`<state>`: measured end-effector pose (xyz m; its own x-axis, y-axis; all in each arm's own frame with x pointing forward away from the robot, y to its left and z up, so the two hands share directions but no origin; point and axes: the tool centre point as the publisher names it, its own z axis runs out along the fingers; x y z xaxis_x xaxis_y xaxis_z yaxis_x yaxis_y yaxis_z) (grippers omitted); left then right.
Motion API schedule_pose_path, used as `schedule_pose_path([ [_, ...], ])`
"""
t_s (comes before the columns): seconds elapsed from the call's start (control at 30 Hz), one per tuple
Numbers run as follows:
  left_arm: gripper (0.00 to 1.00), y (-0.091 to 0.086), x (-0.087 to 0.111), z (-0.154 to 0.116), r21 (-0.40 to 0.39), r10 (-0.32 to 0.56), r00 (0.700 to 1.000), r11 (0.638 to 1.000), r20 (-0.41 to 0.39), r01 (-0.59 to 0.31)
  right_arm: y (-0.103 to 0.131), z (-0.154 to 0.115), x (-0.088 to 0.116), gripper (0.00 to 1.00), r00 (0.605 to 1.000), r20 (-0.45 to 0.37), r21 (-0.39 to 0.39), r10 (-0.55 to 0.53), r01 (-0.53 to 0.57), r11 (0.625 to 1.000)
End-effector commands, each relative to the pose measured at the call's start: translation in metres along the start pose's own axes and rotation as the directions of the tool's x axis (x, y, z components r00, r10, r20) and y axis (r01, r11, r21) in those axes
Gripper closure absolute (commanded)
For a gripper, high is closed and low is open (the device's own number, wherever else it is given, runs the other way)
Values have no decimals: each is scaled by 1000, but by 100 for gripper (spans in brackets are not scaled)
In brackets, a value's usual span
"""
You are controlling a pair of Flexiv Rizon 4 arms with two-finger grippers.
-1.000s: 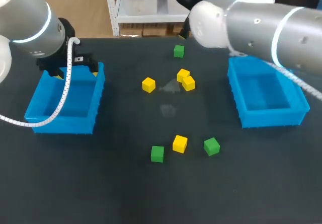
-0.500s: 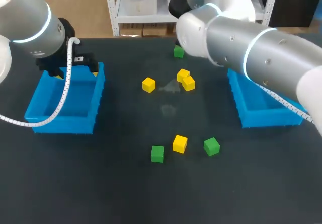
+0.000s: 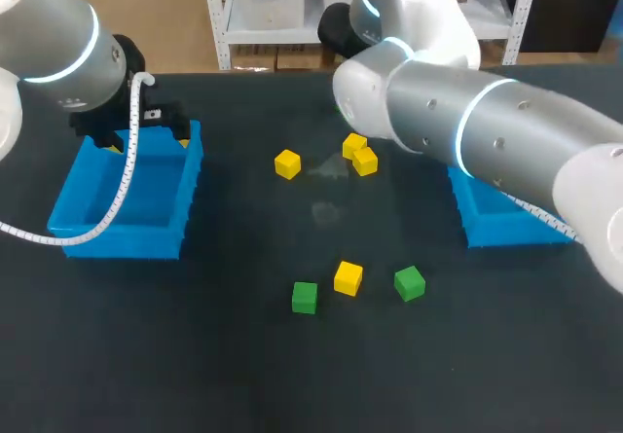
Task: Put the green cubes in the right bin and the yellow cubes in the left bin.
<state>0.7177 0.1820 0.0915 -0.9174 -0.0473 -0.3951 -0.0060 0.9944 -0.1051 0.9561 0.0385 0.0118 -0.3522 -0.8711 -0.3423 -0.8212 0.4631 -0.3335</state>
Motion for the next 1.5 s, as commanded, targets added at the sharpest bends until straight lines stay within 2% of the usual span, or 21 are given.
schedule_pose_path([
  [0.03,0,-1,0,0,-3,-2,1000,1000,1,2,-14,39,-12,0,997,-82,-260,-7,-14,966],
  [0.3,0,-1,0,0,-3,-2,1000,1000,1,2,-9,48,-7,0,994,-107,-275,-20,-10,961],
  [0.33,0,-1,0,0,-3,-2,1000,1000,1,2,-8,49,-6,51,993,-113,-278,-21,-12,961],
  [0.4,0,-1,0,0,-3,-2,1000,1000,1,2,-7,50,-4,79,993,-117,-280,-21,-13,960],
  [0.43,0,-1,0,0,-3,-2,1000,1000,1,2,-7,50,-3,100,993,-118,-282,-21,-13,959],
  [0.6,0,-1,0,0,-3,-2,1000,1000,1,2,-7,46,0,100,993,-120,-283,-12,-22,959],
  [0.77,0,-1,0,0,-3,-2,1000,1000,1,2,-11,29,-3,100,995,-103,-266,-6,-21,964],
  [0.9,0,-1,0,0,-3,-2,1000,1000,1,2,-15,3,-10,100,998,-55,-241,-11,-3,971],
  [1.1,0,-1,0,0,-3,-2,1000,1000,1,2,-21,-55,-13,100,999,36,-183,21,-14,983],
  [1.27,0,-1,0,0,-3,-2,1000,1000,1,2,-25,-103,5,100,991,110,-132,82,-67,989],
  [1.5,0,-1,0,0,-3,-2,1000,1000,1,2,-15,-151,50,100,980,124,-64,158,-151,986],
])
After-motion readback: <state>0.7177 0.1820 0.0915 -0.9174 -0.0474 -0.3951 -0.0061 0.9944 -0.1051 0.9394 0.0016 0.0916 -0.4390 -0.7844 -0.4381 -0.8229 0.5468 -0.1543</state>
